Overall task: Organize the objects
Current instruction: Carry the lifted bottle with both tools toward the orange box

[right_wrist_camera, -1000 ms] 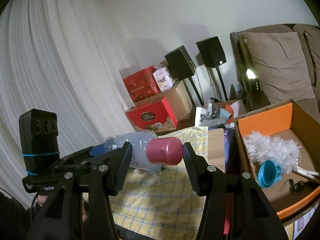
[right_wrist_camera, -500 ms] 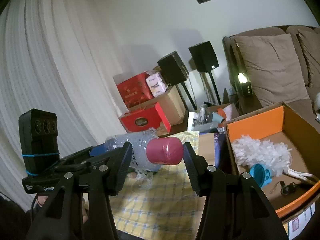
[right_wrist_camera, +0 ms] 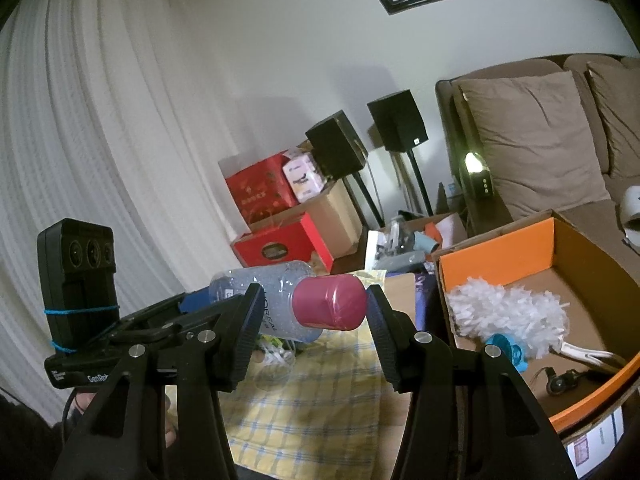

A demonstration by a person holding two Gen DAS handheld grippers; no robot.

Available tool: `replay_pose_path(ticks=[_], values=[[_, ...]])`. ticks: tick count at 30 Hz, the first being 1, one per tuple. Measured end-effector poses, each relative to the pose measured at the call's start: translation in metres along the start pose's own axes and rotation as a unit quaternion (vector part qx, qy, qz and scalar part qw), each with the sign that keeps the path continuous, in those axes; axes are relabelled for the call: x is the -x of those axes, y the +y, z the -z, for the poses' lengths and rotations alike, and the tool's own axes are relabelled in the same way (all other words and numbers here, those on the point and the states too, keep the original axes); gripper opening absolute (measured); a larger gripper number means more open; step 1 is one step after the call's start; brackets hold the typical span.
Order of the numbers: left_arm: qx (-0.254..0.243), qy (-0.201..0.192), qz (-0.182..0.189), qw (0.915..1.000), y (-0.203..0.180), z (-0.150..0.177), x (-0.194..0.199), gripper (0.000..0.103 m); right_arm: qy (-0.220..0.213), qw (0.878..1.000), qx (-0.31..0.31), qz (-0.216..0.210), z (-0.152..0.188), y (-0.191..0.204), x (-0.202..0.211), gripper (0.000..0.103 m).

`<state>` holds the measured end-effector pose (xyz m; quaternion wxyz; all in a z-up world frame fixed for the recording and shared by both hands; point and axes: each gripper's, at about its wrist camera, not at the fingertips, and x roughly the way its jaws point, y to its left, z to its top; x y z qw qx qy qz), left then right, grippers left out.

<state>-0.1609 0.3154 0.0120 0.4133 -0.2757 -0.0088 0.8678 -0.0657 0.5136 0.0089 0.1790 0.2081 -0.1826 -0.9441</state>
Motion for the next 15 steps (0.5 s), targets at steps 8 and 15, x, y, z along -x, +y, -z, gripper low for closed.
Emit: replay_pose_path(ticks=[8, 15], values=[[-0.009, -0.002, 0.0, 1.0, -0.0061, -0.0047, -0.004, 0.073, -0.004, 1.0, -0.001, 0.004, -0.001, -0.004, 0.0009, 0.053], [-0.011, 0.0, 0.004, 0.9999, -0.0092, -0.0071, -0.0096, 0.074, -0.006, 1.0, -0.002, 0.011, -0.002, -0.008, 0.0034, 0.054]])
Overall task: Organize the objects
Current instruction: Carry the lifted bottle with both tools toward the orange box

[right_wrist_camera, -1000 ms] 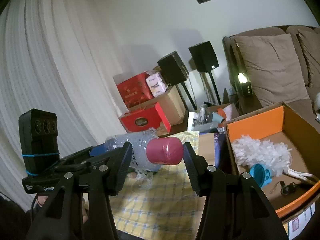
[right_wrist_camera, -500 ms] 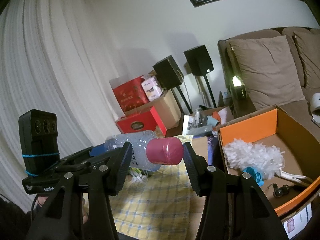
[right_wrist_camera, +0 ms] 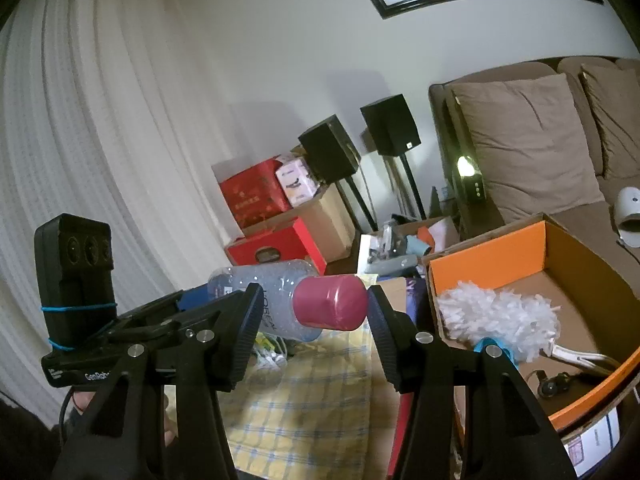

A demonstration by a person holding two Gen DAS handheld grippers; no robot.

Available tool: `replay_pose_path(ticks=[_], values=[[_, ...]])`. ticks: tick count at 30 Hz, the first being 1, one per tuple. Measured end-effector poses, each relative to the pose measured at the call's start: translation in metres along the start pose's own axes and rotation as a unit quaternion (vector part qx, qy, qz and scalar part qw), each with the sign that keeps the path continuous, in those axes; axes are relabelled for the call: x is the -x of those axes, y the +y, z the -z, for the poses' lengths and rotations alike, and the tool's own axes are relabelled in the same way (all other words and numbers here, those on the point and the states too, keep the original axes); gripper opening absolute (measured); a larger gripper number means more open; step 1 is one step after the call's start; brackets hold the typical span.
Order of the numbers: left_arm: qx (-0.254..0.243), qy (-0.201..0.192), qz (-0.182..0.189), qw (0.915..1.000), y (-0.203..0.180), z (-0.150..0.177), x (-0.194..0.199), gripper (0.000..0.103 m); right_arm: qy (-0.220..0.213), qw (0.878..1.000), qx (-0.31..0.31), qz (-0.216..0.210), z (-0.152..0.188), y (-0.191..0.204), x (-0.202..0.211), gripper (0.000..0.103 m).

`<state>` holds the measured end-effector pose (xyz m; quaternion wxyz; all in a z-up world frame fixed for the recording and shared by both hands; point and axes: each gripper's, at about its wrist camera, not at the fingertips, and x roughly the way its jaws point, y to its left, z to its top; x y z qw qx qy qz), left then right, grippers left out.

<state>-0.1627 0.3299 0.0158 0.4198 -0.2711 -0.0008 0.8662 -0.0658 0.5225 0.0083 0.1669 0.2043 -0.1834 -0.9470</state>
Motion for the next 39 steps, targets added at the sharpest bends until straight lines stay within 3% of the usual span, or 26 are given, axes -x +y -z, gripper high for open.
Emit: replay_pose_path(ticks=[39], values=[[-0.035, 0.004, 0.038, 0.9987, -0.056, -0.018, -0.041, 0.074, -0.042, 0.998, -0.025, 0.041, -0.016, -0.05, 0.047, 0.054]])
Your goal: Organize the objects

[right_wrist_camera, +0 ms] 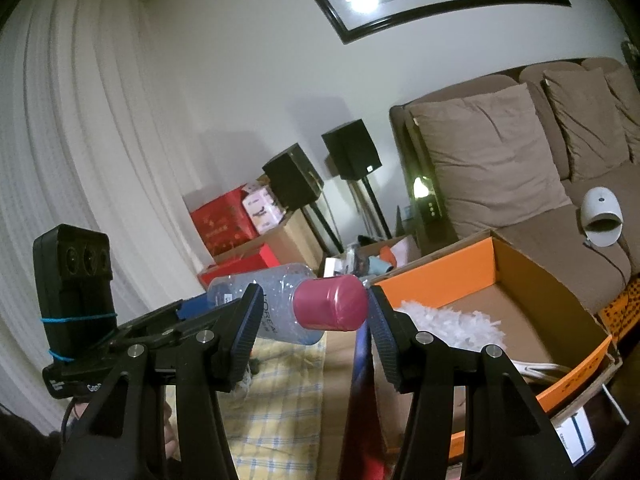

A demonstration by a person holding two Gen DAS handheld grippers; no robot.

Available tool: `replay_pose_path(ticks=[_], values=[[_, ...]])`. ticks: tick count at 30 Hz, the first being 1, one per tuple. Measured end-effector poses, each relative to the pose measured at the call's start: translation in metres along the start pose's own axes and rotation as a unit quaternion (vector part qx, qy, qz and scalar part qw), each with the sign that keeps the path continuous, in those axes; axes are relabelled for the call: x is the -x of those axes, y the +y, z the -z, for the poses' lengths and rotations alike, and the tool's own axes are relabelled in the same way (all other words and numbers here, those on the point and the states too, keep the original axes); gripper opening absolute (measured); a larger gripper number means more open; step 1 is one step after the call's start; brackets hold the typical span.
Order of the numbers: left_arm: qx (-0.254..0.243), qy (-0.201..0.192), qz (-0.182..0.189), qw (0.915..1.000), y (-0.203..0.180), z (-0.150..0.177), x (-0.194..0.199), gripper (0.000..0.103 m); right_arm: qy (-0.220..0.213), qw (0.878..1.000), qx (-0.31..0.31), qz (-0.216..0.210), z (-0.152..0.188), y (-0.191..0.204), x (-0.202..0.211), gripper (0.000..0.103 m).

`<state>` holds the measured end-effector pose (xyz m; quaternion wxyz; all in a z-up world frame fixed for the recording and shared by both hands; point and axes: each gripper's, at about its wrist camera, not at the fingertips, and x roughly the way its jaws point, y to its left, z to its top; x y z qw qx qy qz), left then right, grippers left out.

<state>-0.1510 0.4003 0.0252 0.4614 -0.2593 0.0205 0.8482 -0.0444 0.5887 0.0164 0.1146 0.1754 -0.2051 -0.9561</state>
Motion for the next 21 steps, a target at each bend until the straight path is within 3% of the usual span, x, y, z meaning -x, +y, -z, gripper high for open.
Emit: replay_pose_path(ticks=[21], values=[[-0.004, 0.003, 0.008, 1.0, -0.018, -0.006, -0.008, 0.074, -0.009, 1.0, -0.005, 0.011, -0.004, -0.01, 0.011, 0.054]])
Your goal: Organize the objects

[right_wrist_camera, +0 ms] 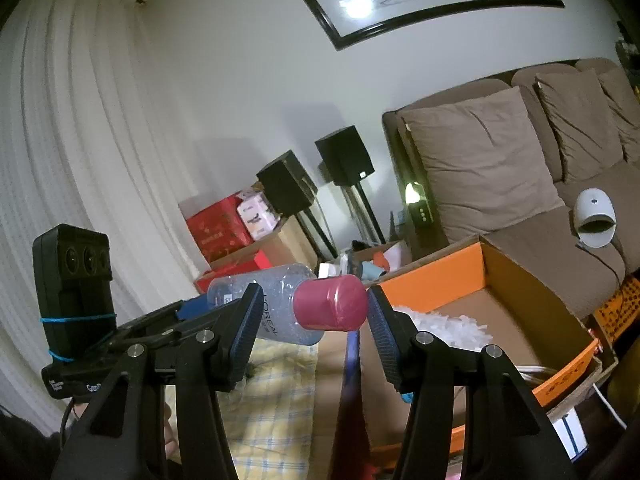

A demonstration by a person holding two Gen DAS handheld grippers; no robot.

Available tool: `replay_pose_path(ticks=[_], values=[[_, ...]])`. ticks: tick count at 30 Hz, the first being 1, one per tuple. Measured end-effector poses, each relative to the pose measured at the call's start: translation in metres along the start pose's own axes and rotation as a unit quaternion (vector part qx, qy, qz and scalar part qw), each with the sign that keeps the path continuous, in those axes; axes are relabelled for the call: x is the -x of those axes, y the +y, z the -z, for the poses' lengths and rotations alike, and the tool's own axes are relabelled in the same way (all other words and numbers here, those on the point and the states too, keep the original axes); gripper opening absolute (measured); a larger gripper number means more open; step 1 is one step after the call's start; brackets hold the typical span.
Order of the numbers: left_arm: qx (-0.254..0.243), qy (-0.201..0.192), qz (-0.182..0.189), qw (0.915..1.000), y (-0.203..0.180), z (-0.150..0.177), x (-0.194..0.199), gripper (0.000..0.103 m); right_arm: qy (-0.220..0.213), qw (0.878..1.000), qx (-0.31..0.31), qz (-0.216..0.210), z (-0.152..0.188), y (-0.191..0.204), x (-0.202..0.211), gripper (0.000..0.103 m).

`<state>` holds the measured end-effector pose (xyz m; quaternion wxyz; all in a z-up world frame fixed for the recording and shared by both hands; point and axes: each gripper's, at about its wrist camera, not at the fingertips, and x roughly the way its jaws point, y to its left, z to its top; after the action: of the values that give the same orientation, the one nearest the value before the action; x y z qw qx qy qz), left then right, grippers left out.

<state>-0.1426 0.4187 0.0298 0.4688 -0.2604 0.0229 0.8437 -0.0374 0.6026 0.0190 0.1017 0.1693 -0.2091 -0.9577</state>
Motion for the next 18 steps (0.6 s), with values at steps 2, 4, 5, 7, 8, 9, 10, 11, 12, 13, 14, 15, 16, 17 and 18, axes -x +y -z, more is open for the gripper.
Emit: replay_pose_path(ticks=[2, 4, 5, 7, 8, 9, 10, 11, 12, 13, 14, 15, 16, 17, 18], values=[[-0.001, 0.002, 0.002, 1.0, -0.001, -0.001, -0.002, 0.074, 0.0, 1.0, -0.001, 0.002, 0.0, -0.002, 0.001, 0.054], [-0.002, 0.002, 0.004, 1.0, -0.003, -0.001, -0.005, 0.074, 0.0, 1.0, -0.003, 0.005, -0.001, -0.003, 0.001, 0.054], [-0.002, 0.003, 0.004, 1.0, -0.004, -0.001, -0.006, 0.074, -0.001, 1.0, -0.004, 0.005, -0.001, -0.005, 0.001, 0.054], [-0.002, 0.004, 0.006, 1.0, -0.005, -0.002, -0.008, 0.074, -0.001, 1.0, -0.005, 0.007, -0.002, -0.006, 0.002, 0.054], [-0.001, 0.004, 0.007, 1.0, -0.006, -0.002, -0.009, 0.074, -0.002, 1.0, -0.006, 0.008, -0.002, -0.007, 0.002, 0.054], [-0.002, 0.004, 0.008, 1.0, -0.006, -0.002, -0.01, 0.074, -0.002, 1.0, -0.007, 0.009, -0.002, -0.008, 0.003, 0.054], [-0.002, 0.004, 0.009, 1.0, -0.006, -0.002, -0.011, 0.074, -0.003, 1.0, -0.008, 0.01, -0.002, -0.009, 0.003, 0.054], [-0.002, 0.004, 0.009, 0.9999, -0.007, -0.002, -0.012, 0.074, -0.003, 1.0, -0.009, 0.011, -0.003, -0.01, 0.003, 0.054], [-0.001, 0.005, 0.01, 0.9999, -0.006, -0.002, -0.013, 0.074, -0.003, 1.0, -0.01, 0.011, -0.002, -0.011, 0.004, 0.054], [-0.001, 0.004, 0.011, 0.9999, -0.007, -0.002, -0.015, 0.074, -0.003, 1.0, -0.011, 0.012, -0.002, -0.012, 0.003, 0.054], [0.0, 0.005, 0.011, 0.9999, -0.007, -0.002, -0.016, 0.074, -0.003, 1.0, -0.013, 0.013, -0.002, -0.013, 0.003, 0.054], [0.001, 0.006, 0.012, 0.9999, -0.006, -0.002, -0.017, 0.074, -0.003, 1.0, -0.014, 0.014, -0.002, -0.014, 0.003, 0.054], [0.002, 0.007, 0.013, 0.9999, -0.006, -0.001, -0.019, 0.074, -0.002, 1.0, -0.014, 0.015, -0.002, -0.015, 0.003, 0.054], [0.001, 0.008, 0.013, 0.9999, -0.006, -0.001, -0.02, 0.074, -0.002, 1.0, -0.016, 0.016, -0.002, -0.017, 0.003, 0.054], [0.001, 0.009, 0.013, 0.9999, -0.007, -0.001, -0.022, 0.074, -0.001, 1.0, -0.017, 0.017, -0.002, -0.018, 0.002, 0.054]])
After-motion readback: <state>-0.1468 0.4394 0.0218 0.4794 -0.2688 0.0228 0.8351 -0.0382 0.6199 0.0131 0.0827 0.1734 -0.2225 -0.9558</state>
